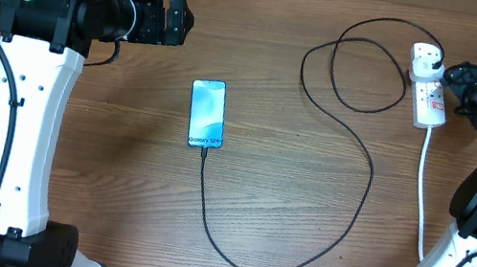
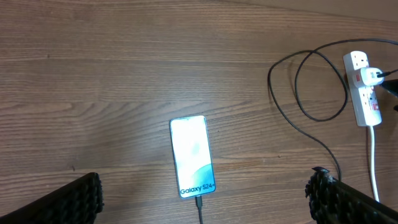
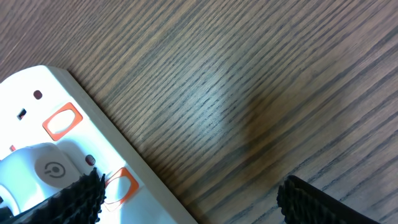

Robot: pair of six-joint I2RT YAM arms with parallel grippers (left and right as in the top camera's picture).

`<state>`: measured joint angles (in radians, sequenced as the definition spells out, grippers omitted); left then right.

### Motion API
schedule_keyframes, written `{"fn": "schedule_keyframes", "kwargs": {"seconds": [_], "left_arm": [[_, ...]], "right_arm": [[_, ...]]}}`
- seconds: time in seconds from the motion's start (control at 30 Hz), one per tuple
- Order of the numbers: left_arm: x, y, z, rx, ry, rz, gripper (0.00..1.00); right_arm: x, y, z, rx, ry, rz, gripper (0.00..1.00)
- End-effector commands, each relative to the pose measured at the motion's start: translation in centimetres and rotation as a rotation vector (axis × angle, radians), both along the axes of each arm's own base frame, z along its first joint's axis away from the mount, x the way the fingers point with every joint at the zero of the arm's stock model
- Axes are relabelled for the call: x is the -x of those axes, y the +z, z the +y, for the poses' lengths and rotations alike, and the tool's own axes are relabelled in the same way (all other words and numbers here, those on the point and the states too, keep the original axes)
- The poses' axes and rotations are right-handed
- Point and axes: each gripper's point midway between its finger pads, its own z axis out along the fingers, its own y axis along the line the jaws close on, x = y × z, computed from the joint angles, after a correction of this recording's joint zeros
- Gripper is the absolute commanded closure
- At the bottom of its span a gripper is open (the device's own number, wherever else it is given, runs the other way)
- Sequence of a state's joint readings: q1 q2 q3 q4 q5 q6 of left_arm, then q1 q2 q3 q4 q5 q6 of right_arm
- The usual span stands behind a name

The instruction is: Plug charger to phone and switch on socket

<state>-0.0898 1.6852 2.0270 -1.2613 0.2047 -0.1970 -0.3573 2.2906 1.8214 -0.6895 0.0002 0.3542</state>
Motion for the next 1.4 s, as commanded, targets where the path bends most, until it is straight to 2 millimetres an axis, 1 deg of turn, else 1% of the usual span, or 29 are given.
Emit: {"fn": "schedule_keyframes", "kwargs": {"seconds": [0.0,0.2,0.53,0.63,0.77,0.97,1.13,1.37], "left_arm": [[-0.1,-0.1,0.2,0.003,0.013,0.004,0.00],[-0.1,-0.1,0.2,0.003,0.013,0.004,0.00],[-0.1,-0.1,0.2,0.003,0.013,0.004,0.00],[-0.1,-0.1,0.2,0.003,0.013,0.004,0.00],[-0.1,-0.1,0.2,0.003,0.013,0.004,0.00],[-0.1,-0.1,0.2,0.003,0.013,0.004,0.00],[-0.1,-0.1,0.2,0.003,0.013,0.004,0.00],[-0.1,-0.1,0.2,0.003,0.013,0.004,0.00]], "right_arm": [[-0.3,-0.3,0.0,0.012,0.021,0.003,0.11],[0.1,-0.9,0.3,0.011,0.043,0.019,0.11],[0.0,-2.0,1.0,-0.024,0.067,0.025,0.11],[-0.2,-2.0,1.4,-0.039,0.095,0.015,0.11],[0.0,-2.2,1.6,-0.044,0.096,0.022,0.11],[0.8,-3.9,1.9,-0.065,0.096,0.061,0.11],[1.2,-5.5,2.8,-0.113,0.110,0.090,0.11],[1.5,-5.9,4.2,-0.127,0.133,0.117,0.11]]}}
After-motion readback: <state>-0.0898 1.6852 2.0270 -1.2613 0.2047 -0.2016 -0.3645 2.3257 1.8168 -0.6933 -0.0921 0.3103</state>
